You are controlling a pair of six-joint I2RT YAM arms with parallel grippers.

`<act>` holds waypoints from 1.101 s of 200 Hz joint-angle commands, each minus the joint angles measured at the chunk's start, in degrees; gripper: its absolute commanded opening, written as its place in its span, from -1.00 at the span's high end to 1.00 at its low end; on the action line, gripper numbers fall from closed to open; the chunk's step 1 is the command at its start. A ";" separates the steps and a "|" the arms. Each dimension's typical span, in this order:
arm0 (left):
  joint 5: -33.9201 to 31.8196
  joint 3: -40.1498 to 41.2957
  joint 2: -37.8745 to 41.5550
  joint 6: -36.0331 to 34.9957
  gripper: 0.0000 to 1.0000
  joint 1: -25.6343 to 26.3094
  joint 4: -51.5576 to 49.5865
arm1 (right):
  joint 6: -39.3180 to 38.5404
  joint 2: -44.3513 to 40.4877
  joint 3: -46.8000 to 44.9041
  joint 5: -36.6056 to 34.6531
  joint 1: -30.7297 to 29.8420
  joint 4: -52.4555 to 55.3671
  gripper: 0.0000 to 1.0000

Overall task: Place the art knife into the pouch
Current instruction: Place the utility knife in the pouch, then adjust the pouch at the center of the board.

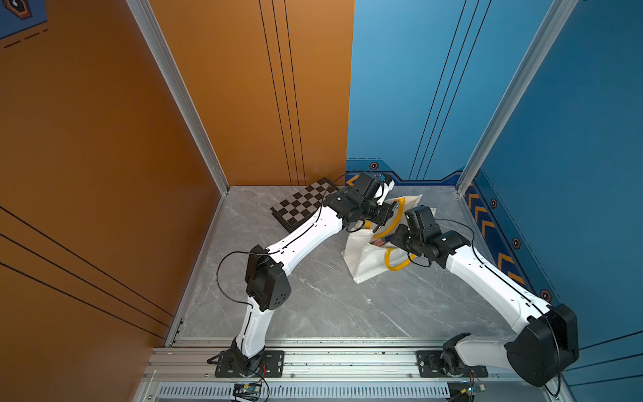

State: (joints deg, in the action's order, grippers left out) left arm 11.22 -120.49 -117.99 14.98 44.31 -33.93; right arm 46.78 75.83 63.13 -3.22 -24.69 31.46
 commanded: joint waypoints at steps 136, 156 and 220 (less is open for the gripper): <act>0.04 1.33 -0.32 -5.10 -0.55 -6.55 -0.12 | 1.64 -12.37 -5.82 -5.72 4.41 2.03 0.82; 3.60 2.66 -0.98 -3.59 -0.45 -7.08 -0.08 | 0.67 -11.66 -6.57 -6.18 5.44 1.96 0.86; 17.22 10.39 1.89 0.17 -0.28 -7.74 -0.07 | -6.43 -2.04 -0.11 -2.66 10.30 -1.11 0.88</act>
State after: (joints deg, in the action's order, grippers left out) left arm 19.79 -112.95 -117.67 13.19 36.62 -33.78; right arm 44.73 70.02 58.89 -6.09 -16.36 32.91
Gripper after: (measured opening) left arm 0.653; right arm 0.067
